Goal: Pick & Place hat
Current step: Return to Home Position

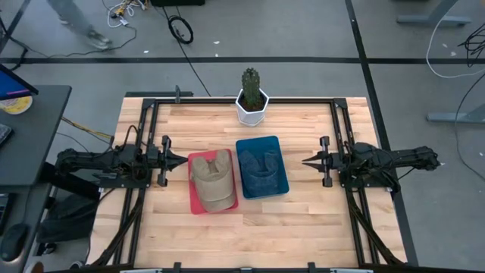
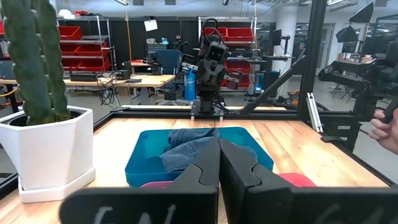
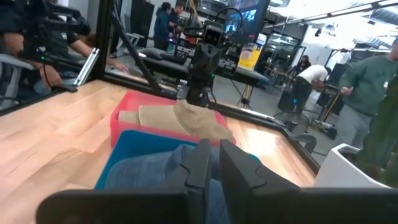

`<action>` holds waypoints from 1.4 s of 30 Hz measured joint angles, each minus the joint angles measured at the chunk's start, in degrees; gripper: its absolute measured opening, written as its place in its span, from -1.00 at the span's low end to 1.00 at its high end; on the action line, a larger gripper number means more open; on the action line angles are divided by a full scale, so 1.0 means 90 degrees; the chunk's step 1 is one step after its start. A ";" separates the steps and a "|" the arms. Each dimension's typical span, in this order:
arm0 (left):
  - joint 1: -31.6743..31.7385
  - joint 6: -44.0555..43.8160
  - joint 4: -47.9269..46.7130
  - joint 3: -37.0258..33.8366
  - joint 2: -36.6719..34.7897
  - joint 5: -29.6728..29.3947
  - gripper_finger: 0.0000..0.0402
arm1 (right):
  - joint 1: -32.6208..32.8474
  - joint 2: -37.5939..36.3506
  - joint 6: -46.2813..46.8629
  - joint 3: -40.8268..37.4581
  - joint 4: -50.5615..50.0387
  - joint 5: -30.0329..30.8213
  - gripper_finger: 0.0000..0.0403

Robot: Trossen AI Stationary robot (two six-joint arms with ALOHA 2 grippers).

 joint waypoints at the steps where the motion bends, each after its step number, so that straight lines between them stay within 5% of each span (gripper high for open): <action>1: -0.0002 0.0002 0.0000 0.0000 0.0000 0.0000 -0.99 | 0.0000 0.0000 0.0008 0.0000 0.0009 -0.0005 -0.82; 42: 0.0000 0.0002 0.0000 -0.0002 0.0000 -0.0002 -0.99 | 0.0002 0.0017 0.0670 -0.0002 -0.0011 -0.0019 -0.82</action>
